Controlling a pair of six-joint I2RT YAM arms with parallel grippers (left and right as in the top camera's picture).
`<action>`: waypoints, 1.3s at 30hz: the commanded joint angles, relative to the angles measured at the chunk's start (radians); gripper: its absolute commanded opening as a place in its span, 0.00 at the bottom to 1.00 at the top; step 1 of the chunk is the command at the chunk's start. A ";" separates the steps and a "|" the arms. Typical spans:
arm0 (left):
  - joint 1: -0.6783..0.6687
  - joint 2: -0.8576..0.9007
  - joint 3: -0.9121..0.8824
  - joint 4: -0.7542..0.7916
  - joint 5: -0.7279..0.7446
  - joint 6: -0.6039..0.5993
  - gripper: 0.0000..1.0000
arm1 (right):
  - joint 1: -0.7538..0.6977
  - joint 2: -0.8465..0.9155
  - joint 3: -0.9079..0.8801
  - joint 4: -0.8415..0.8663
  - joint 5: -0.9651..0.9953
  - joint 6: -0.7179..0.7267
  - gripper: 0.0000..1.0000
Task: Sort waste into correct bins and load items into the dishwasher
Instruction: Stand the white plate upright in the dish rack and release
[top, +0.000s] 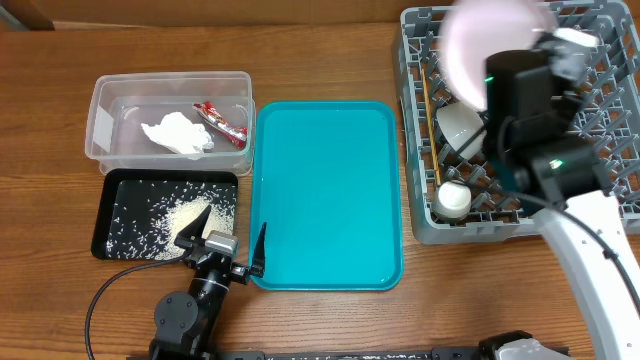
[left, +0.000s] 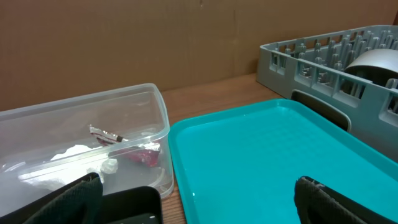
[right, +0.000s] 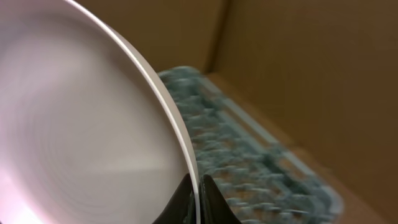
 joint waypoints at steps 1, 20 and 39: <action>0.007 -0.009 -0.003 -0.003 -0.003 -0.017 1.00 | -0.112 0.066 -0.002 0.010 0.179 -0.051 0.04; 0.007 -0.009 -0.003 -0.003 -0.003 -0.017 1.00 | -0.228 0.405 -0.002 0.072 0.289 -0.232 0.06; 0.007 -0.009 -0.003 -0.003 -0.003 -0.017 1.00 | -0.077 0.420 -0.002 0.004 0.256 -0.230 0.41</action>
